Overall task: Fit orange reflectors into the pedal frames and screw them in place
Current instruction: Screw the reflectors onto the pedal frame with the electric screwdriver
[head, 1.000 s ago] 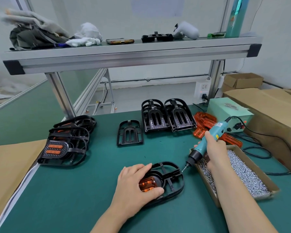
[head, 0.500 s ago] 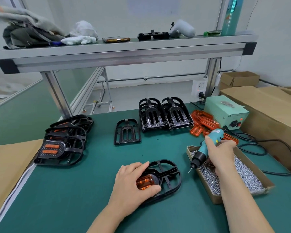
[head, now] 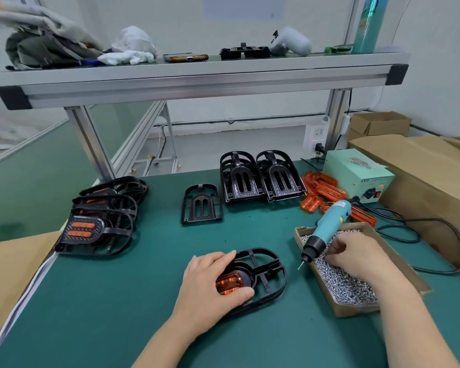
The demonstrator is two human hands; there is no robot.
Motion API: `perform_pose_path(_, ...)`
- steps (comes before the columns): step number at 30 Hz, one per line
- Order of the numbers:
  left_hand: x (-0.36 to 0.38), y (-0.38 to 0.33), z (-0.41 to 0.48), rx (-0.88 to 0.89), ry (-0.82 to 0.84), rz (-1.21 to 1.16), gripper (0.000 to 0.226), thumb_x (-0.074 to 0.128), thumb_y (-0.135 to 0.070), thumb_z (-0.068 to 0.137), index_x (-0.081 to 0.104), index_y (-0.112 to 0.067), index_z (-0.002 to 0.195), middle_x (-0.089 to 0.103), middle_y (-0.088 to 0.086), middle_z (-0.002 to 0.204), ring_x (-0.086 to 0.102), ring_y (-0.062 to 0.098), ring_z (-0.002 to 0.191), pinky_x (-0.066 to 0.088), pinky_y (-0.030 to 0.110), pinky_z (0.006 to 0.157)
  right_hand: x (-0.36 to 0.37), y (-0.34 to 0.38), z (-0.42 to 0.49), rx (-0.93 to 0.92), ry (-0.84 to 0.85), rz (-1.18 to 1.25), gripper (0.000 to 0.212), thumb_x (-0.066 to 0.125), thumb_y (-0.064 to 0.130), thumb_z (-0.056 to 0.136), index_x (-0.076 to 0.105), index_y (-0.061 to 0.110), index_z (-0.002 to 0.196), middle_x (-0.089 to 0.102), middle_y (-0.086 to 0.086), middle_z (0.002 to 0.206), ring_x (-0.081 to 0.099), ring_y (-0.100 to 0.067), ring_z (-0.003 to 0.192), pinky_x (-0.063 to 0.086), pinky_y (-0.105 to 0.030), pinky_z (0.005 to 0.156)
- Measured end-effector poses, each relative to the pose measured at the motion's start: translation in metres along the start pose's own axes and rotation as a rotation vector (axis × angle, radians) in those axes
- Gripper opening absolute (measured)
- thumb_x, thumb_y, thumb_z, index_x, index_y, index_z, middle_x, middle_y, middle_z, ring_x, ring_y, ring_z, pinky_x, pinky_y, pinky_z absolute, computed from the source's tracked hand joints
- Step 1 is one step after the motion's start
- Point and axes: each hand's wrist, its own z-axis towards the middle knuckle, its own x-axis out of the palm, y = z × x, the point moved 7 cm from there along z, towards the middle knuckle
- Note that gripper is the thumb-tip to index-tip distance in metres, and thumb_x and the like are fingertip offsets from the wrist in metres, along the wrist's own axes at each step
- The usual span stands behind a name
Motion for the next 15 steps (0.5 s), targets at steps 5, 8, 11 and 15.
perform_pose_path(5, -0.002, -0.003, -0.001, 0.010, -0.005, -0.004, 0.085, 0.055, -0.082, 0.064, 0.047, -0.045, 0.141, 0.032, -0.043, 0.123, 0.028, -0.005, 0.124, 0.022, 0.042, 0.120, -0.002, -0.002, -0.001, 0.017, -0.014, -0.049, 0.019, 0.072, 0.023, 0.085, 0.062, 0.023, 0.070, 0.065, 0.006, 0.074, 0.059, -0.014, 0.073, 0.041, -0.029, 0.060)
perform_pose_path(8, -0.002, -0.003, -0.002, 0.011, -0.005, -0.009, 0.084, 0.054, -0.082, 0.065, 0.047, -0.045, 0.141, 0.032, -0.043, 0.124, 0.028, -0.005, 0.127, 0.021, 0.042, 0.120, -0.003, -0.004, -0.004, 0.030, -0.005, -0.022, 0.033, 0.072, 0.034, 0.090, 0.054, 0.016, 0.069, 0.060, 0.003, 0.066, 0.053, -0.014, 0.063, 0.033, -0.029, 0.053)
perform_pose_path(11, -0.004, -0.005, -0.002, 0.018, -0.013, -0.024, 0.083, 0.053, -0.081, 0.066, 0.048, -0.045, 0.140, 0.034, -0.041, 0.127, 0.028, -0.003, 0.132, 0.014, 0.042, 0.122, -0.016, -0.005, -0.009, 0.037, -0.074, 0.005, 0.031, 0.070, 0.032, 0.092, 0.063, 0.014, 0.068, 0.063, 0.002, 0.065, 0.055, -0.013, 0.064, 0.033, -0.028, 0.052)
perform_pose_path(15, -0.011, -0.009, -0.003, 0.028, -0.102, -0.098, 0.073, 0.055, -0.076, 0.067, 0.054, -0.045, 0.132, 0.041, -0.037, 0.129, 0.025, 0.000, 0.139, 0.004, 0.041, 0.124, -0.049, 0.018, -0.024, -0.051, -0.301, 0.196, 0.016, 0.070, 0.023, 0.088, 0.068, 0.023, 0.072, 0.068, 0.004, 0.074, 0.058, -0.010, 0.072, 0.037, -0.029, 0.058)
